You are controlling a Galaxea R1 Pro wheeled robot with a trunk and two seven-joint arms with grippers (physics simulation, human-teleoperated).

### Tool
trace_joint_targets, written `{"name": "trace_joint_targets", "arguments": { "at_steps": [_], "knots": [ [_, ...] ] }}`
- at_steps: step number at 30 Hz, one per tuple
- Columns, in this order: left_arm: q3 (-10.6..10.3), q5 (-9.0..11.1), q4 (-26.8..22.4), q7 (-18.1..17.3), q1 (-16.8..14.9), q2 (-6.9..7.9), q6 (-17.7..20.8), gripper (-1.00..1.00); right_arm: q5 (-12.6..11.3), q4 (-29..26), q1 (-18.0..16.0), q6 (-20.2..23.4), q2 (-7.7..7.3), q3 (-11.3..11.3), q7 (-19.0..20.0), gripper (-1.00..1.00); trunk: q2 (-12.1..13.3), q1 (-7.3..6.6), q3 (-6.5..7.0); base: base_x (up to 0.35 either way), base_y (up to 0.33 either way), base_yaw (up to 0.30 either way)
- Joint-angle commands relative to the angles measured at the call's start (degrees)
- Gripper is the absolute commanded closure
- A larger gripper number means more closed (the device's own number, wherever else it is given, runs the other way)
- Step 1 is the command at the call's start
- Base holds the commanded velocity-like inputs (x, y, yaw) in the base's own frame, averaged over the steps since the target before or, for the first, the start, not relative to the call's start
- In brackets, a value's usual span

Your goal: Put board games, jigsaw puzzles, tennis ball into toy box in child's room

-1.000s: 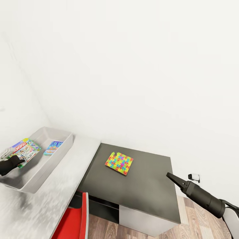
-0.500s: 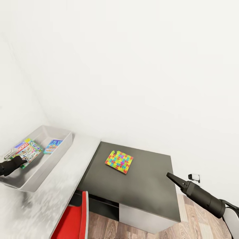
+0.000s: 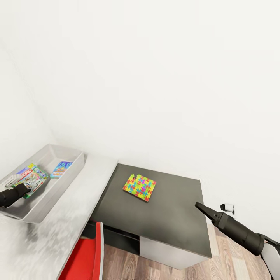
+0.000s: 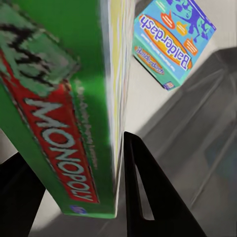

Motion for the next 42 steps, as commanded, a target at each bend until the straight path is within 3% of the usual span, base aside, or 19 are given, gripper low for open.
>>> {"name": "trace_joint_targets", "arguments": {
  "at_steps": [1, 12, 29, 42],
  "knots": [
    [0.2, 0.0, 0.0, -0.2, -0.1, -0.02, 0.4, 1.00, -0.2, 0.0, 0.0, 0.3, -0.01, 0.0, 0.1, -1.00, -0.1, 0.03, -0.20, 0.000, 0.000, 0.000],
    [0.2, 0.3, 0.0, -0.9, -0.1, 0.64, 1.4, 1.00, -0.2, 0.0, 0.0, 0.3, -0.08, 0.0, 0.1, -1.00, -0.1, 0.03, -0.82, 0.000, 0.000, 0.000],
    [0.4, 0.9, 0.3, -1.0, -0.7, 0.86, 10.0, 1.00, -0.1, 0.0, 0.0, 0.0, 0.07, 0.0, 0.1, -1.00, -0.1, 0.03, -0.84, 0.000, 0.000, 0.000],
    [0.5, 0.9, 0.3, -1.0, -1.8, 0.91, 11.3, 1.00, -0.1, 0.0, 0.0, -0.2, 0.15, 0.1, 0.1, -1.00, -0.1, 0.03, -0.84, 0.000, 0.000, 0.000]
  ]
}}
